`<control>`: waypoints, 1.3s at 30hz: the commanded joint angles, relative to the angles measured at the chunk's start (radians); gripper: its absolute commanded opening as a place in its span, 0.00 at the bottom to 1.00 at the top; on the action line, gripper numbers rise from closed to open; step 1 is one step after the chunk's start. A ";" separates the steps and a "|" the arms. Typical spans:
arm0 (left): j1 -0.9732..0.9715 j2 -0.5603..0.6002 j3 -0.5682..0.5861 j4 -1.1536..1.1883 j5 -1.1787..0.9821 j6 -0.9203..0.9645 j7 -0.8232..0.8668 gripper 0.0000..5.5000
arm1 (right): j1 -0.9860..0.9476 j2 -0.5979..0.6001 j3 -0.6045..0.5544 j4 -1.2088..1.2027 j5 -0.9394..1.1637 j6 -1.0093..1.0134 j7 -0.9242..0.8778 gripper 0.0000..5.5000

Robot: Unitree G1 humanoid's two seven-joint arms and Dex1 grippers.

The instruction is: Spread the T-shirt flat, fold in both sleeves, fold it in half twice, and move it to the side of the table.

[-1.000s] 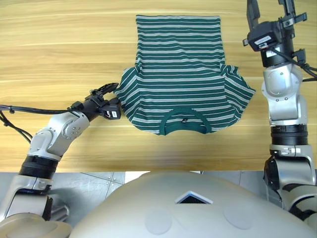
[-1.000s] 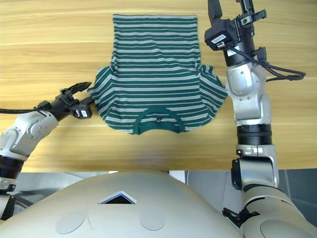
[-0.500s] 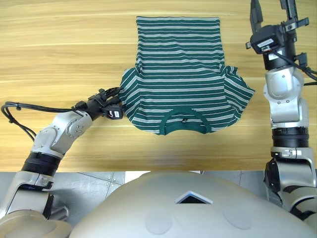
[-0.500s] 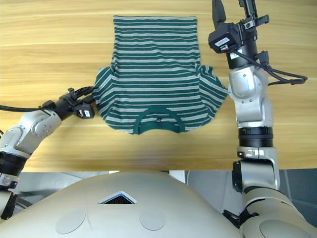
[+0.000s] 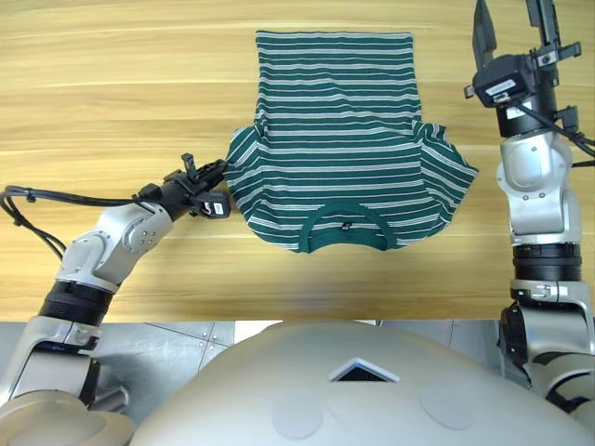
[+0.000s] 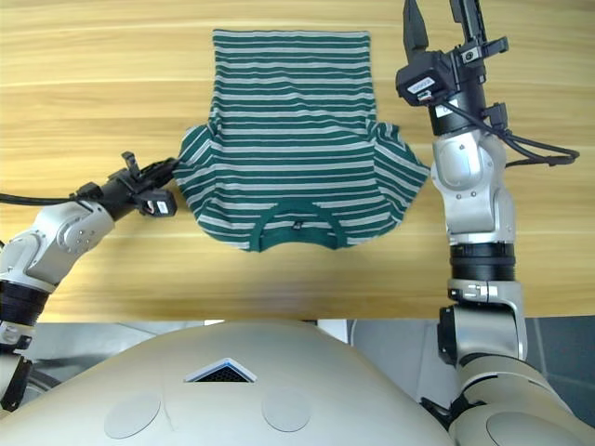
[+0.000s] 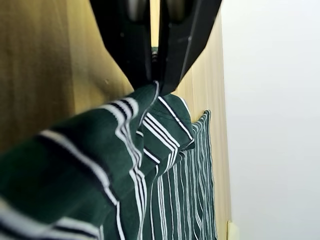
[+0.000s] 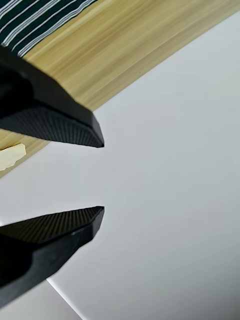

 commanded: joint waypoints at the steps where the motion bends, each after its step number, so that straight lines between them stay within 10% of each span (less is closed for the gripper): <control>1: 0.069 -0.012 -0.045 0.024 -0.003 -0.018 -0.020 0.00 | 0.006 -0.006 -0.008 0.003 -0.006 0.004 -0.008 0.39; 39: -0.132 -0.257 -0.165 0.199 -0.121 -0.229 0.043 0.07 | 0.003 0.022 0.037 0.087 -0.036 0.016 -0.052 0.39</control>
